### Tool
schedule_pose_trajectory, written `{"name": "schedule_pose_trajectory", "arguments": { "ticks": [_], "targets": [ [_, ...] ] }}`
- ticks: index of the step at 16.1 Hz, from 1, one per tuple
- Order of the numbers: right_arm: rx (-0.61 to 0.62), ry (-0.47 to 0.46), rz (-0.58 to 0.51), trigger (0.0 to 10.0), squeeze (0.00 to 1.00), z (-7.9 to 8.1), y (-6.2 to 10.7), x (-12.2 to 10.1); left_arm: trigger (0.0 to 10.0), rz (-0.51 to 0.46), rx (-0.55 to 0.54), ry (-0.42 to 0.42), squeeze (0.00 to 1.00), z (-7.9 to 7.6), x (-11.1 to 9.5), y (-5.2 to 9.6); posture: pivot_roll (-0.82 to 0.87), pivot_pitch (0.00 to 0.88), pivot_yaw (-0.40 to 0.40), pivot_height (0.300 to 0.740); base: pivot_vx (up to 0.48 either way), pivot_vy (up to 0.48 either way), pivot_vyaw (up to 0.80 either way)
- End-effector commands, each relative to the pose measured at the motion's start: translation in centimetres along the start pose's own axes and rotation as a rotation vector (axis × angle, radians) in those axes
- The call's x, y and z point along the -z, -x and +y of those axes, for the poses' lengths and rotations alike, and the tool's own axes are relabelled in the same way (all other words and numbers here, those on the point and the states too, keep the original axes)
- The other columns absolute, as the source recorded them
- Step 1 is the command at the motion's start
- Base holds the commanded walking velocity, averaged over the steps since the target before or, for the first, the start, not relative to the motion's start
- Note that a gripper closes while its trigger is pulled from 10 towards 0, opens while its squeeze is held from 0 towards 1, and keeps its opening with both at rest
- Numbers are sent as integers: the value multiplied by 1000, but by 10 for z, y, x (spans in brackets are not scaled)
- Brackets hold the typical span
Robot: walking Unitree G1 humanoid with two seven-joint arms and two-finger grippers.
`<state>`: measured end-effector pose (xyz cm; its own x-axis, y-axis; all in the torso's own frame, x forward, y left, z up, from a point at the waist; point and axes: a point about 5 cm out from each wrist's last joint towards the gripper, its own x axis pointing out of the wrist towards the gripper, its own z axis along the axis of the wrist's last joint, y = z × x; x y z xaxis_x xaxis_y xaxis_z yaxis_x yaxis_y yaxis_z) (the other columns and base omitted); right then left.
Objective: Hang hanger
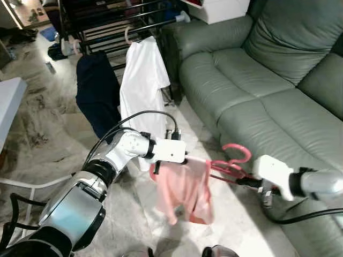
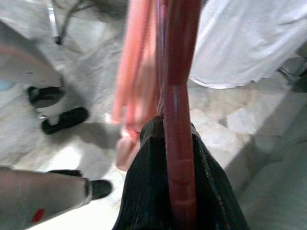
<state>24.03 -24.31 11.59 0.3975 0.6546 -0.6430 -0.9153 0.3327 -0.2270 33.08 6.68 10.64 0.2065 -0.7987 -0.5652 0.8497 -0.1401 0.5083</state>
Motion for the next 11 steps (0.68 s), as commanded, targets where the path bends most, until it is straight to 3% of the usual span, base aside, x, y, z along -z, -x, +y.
{"name": "schedule_pose_trajectory", "arguments": {
  "ticks": [1,2,3,4,5,11],
  "targets": [
    [-27,69,-75,0,0,-7,11,-18,0,70,-26,85,0,-4,20,12,-91,37,87,740,0,0,0],
    [-9,88,-51,0,0,-10,11,-16,0,68,-28,90,0,-4,20,12,-91,37,87,740,0,0,0],
    [7,93,-16,5451,0,-12,10,-13,0,65,-32,91,0,-4,20,12,-92,35,85,740,0,0,0],
    [1,86,-13,5451,0,-12,10,-12,0,64,-35,91,0,-4,20,12,-91,33,83,740,0,0,0],
    [-16,21,-15,10000,1000,-10,5,-10,0,59,-41,89,0,-3,19,12,-91,33,83,740,0,0,0],
    [-229,-49,12,10000,1000,12,10,-8,0,60,-42,86,0,-2,19,12,-91,30,88,740,0,0,0]
  ]
}}
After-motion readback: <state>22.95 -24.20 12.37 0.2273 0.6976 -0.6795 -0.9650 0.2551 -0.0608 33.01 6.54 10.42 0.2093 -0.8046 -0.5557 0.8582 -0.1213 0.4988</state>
